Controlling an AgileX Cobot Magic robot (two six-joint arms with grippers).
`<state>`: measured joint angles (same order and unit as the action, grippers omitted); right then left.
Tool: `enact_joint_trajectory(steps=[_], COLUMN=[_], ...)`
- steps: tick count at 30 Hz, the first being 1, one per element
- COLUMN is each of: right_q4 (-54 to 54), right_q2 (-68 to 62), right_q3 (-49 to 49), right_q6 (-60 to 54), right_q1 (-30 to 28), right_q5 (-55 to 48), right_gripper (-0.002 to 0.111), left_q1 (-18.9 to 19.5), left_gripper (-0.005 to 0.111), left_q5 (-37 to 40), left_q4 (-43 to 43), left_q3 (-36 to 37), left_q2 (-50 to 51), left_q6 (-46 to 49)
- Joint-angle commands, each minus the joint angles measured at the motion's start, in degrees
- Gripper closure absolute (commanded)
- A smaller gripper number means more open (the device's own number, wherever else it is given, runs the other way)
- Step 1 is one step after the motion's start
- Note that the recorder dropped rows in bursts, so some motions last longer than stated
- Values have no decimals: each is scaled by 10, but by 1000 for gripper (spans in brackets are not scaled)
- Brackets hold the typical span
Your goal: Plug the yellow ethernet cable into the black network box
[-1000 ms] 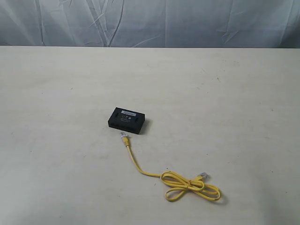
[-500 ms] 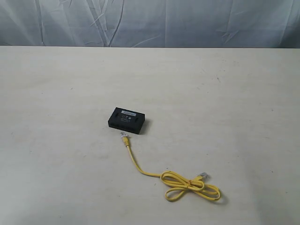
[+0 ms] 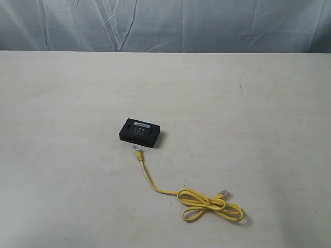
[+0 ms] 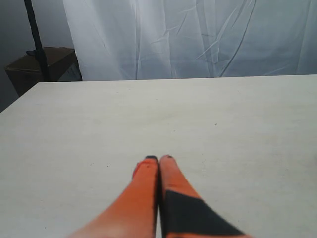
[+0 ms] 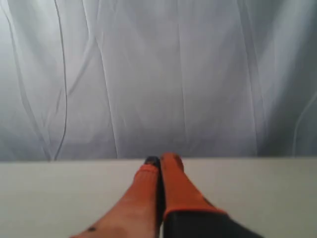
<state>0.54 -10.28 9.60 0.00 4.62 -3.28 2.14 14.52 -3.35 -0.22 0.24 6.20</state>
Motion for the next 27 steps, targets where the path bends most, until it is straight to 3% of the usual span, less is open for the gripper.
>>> enact_joint_trajectory(steps=[1,5,9,12,15,20,27], right_q4=[0,26,33,141,174,175,175], right_q2=[-141,-279,-380,-428,-480,-578,-717], right_q3=[95,164,180,180,197,266,382], right_q6=[-5,-5,0,24,-39,-70,-70], right_q1=[0,0,0,0,12,67,193], right_q5=[-139,-197,-126,-79,-103,-220,-284], right_gripper=[109,109,109,109,109,109,109], left_q1=[0,0,0,0,0,0,0], left_gripper=[107,107,107,107,107,107,107], left_q5=[-7,-7,-7,-7,-7,-7,-7], left_q4=[-4,-4,-4,-4,-4,-4,-4], left_q3=[2,2,2,2,2,2,2], left_q2=[-2,-2,-2,-2,-2,-2,-2], left_q6=[0,0,0,0,0,0,0])
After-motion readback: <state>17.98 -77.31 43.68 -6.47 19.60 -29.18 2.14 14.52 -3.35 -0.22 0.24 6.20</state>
